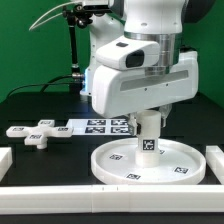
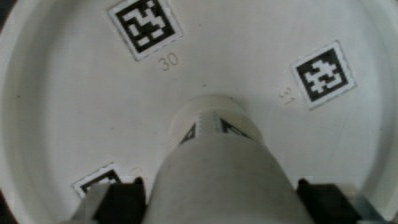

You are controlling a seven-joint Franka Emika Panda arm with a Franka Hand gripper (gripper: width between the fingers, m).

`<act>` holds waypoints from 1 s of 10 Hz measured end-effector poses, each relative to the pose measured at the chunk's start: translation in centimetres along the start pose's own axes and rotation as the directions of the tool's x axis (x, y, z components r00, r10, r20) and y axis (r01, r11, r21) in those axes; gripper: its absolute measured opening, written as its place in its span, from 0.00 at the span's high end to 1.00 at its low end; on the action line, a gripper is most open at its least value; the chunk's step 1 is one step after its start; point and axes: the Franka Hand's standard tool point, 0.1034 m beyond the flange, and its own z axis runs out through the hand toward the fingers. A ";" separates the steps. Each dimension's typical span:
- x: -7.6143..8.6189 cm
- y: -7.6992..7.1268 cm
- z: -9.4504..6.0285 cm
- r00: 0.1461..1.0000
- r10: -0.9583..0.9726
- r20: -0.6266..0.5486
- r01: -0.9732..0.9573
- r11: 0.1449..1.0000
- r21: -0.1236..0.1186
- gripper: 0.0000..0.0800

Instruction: Assemble round table

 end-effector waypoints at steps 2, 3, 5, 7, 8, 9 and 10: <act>0.1 -0.2 0.0 0.990 0.142 -0.002 -0.142 0.990 0.009 0.49; 0.1 -0.3 0.0 0.980 0.197 -0.001 -0.197 0.980 0.009 0.49; 0.2 -0.5 0.0 0.932 0.363 0.001 -0.363 0.932 0.017 0.49; 0.5 -0.9 -0.1 0.828 0.561 0.008 -0.561 0.827 0.044 0.49; 0.5 -0.9 -0.1 0.780 0.625 0.013 -0.625 0.779 0.056 0.49; 0.5 -1.0 0.0 0.715 0.699 0.018 -0.699 0.712 0.067 0.49; 0.5 -1.0 0.1 0.694 0.719 0.020 -0.719 0.692 0.068 0.49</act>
Offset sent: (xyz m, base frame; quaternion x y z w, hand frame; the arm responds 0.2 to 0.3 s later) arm -0.0028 -0.0009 0.0005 0.0068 -0.0186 0.1885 0.9819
